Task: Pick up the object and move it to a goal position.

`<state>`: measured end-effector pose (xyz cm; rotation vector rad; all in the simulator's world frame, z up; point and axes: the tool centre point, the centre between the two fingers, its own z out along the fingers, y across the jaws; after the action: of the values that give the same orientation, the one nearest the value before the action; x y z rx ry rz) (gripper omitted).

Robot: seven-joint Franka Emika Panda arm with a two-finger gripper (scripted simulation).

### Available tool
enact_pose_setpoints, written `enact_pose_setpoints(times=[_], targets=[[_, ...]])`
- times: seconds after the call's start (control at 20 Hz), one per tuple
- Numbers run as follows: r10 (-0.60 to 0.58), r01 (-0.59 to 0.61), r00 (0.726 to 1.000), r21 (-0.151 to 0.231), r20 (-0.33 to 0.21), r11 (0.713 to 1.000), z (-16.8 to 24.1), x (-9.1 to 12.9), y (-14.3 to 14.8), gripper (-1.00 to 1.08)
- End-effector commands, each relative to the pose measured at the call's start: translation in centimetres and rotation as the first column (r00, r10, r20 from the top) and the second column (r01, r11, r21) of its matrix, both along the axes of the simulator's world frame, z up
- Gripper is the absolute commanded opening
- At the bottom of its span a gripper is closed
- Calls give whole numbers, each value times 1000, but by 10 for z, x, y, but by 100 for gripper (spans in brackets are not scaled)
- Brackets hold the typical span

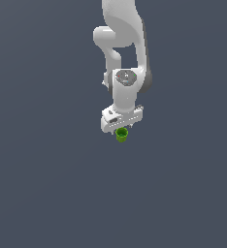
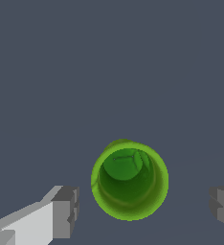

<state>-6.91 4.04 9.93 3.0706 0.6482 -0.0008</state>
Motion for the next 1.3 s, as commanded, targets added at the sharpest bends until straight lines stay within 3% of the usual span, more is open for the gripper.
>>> enact_pose_setpoints(times=[0.0, 0.4, 1.15, 1.2, 1.25], targets=[[28, -28, 1000, 2, 0, 1000, -4, -6, 4, 100], [38, -38, 999, 3, -1, 999, -9, -9, 6, 100], [43, -43, 999, 3, 0, 999, -57, -10, 7, 100], [43, -43, 999, 3, 0, 999, -57, -10, 7, -100], [43, -43, 999, 3, 0, 999, -57, -10, 7, -100]])
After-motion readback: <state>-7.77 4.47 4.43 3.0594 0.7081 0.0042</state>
